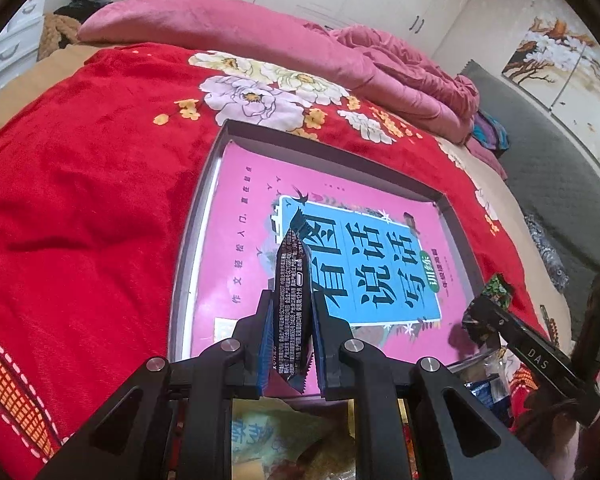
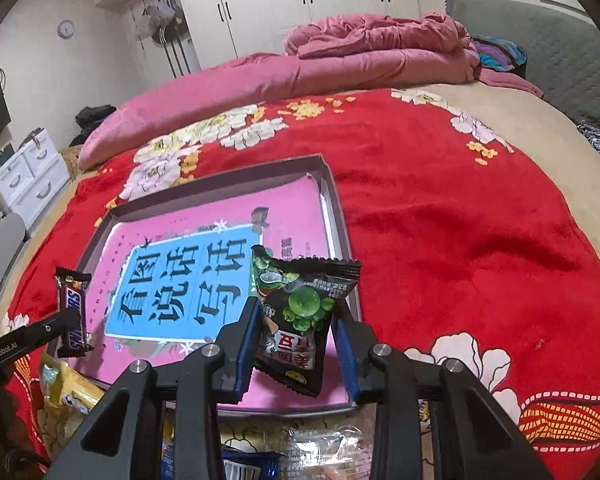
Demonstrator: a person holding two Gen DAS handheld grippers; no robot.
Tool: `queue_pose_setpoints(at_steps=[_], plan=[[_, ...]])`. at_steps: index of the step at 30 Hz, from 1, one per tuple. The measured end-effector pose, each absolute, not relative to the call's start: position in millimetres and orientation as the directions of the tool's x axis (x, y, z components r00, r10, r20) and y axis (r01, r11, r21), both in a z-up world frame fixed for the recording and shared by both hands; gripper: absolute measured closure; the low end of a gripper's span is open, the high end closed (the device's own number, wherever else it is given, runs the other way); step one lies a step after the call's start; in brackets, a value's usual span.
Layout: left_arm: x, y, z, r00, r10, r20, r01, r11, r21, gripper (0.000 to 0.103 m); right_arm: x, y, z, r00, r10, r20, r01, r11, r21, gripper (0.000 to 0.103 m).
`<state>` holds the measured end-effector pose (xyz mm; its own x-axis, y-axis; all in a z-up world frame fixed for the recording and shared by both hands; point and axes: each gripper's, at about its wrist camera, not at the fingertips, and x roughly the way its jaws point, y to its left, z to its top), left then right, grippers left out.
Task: Organize snacks
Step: 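Release the Snickers bar into the tray while the right tool releases the green packet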
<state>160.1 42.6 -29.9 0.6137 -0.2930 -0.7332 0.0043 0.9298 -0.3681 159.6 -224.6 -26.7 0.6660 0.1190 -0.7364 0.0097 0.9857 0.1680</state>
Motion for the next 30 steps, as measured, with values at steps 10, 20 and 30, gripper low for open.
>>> queue_pose_setpoints(at_steps=[10, 20, 30], plan=[[161.5, 42.1, -32.6, 0.599, -0.298, -0.743, 0.001, 0.928, -0.372, 0.086, 161.3, -221.3, -34.9, 0.630, 0.128, -0.766, -0.004, 0.987, 0.162, 0.067], [162.7, 41.3, -33.5, 0.595, -0.307, -0.743, 0.008, 0.926, -0.377, 0.086, 162.5, -220.5, -38.8, 0.607, 0.138, -0.783, -0.007, 0.986, 0.169, 0.067], [162.1, 43.4, -33.0, 0.599, -0.304, -0.741, 0.004, 0.926, -0.377, 0.085, 159.2, -223.4, -34.9, 0.618, 0.154, -0.771, -0.010, 0.982, 0.188, 0.067]])
